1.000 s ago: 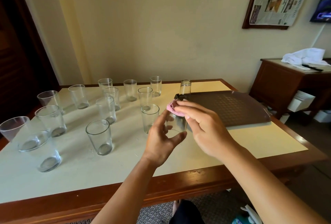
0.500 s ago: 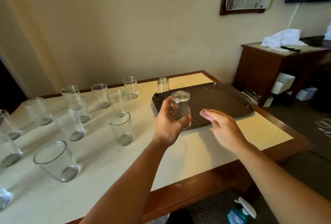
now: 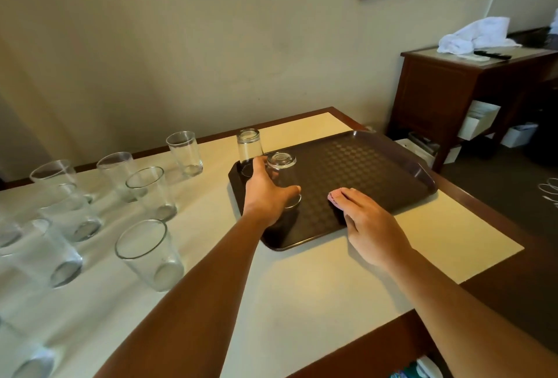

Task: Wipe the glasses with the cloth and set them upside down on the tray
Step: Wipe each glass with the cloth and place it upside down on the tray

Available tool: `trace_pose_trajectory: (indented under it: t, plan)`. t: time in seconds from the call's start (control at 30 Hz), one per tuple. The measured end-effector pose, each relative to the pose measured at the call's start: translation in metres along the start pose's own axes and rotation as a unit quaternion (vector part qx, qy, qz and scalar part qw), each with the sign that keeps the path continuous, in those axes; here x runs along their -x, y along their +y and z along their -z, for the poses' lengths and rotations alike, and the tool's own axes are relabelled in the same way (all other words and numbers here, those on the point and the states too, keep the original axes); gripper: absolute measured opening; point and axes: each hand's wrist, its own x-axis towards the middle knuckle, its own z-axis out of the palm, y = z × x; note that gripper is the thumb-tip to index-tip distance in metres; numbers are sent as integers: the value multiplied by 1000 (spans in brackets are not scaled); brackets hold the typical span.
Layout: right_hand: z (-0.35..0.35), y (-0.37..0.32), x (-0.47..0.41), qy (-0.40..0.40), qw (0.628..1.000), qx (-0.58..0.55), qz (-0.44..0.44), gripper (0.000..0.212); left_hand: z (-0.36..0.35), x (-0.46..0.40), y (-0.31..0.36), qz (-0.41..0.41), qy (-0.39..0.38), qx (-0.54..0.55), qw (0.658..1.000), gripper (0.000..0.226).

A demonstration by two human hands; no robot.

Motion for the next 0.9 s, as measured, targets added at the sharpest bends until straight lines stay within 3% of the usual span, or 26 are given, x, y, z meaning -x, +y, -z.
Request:
trace_pose_trajectory:
  t: [0.33,0.63,0.73,0.8,0.9]
  plan:
    - [-8,4,2,32,999,16,-4,49,-28,-25,-6,30,47,-6,998,79]
    - [-10,6,2,48,999,11,-3,47,-37,-15,-8,75,84,-105,988,76]
    - [-10,6,2,50,999,8,0,46,-39,6,-2,32,96,-161,982,78]
    - [-11,7,3,56,998,6,7,45,-39,20,3,-51,109,-209,970,83]
    - [-12,7,2,64,998,2,11,46,-35,23,12,-135,47,-324,935,88]
